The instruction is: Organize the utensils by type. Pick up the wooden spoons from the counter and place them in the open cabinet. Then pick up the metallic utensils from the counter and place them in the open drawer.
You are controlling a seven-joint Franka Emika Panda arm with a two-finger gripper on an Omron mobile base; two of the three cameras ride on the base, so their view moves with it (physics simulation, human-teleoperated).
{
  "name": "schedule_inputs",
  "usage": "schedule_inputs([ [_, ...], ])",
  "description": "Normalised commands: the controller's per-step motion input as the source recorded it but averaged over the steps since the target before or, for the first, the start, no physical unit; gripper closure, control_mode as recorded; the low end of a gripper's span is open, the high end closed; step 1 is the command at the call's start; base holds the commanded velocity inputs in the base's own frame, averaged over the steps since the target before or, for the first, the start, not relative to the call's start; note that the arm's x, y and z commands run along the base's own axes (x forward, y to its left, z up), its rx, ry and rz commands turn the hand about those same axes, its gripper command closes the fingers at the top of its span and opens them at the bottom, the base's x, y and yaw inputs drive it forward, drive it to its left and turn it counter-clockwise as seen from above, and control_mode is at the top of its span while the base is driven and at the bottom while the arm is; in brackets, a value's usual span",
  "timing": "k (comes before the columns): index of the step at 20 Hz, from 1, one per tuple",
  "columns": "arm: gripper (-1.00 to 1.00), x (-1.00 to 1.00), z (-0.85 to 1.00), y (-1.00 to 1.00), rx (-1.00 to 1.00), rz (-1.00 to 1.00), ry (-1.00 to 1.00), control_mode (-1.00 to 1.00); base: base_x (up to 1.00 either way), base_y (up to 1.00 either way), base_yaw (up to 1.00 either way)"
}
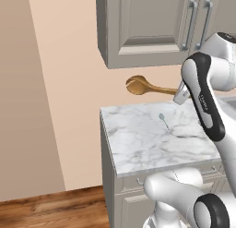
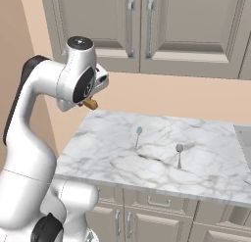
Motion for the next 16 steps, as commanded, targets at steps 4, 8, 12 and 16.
schedule_inputs([
  [4, 1.00, -0.16, 0.00, 0.00, 0.00, 0.00, 0.00, -1.00, 0.00, 0.00, 0.00],
  [8, 1.00, -0.11, 0.00, 0.00, 0.00, 0.00, 0.00, -1.00, 0.00, 0.00, 0.00],
  [12, 1.00, -0.02, 0.00, 0.00, 0.00, 0.00, 0.00, 1.00, -0.09, 0.00, 0.00],
  [16, 1.00, 0.00, 0.00, 0.00, 0.00, 0.00, 0.00, 1.00, -0.22, 0.00, 0.00],
])
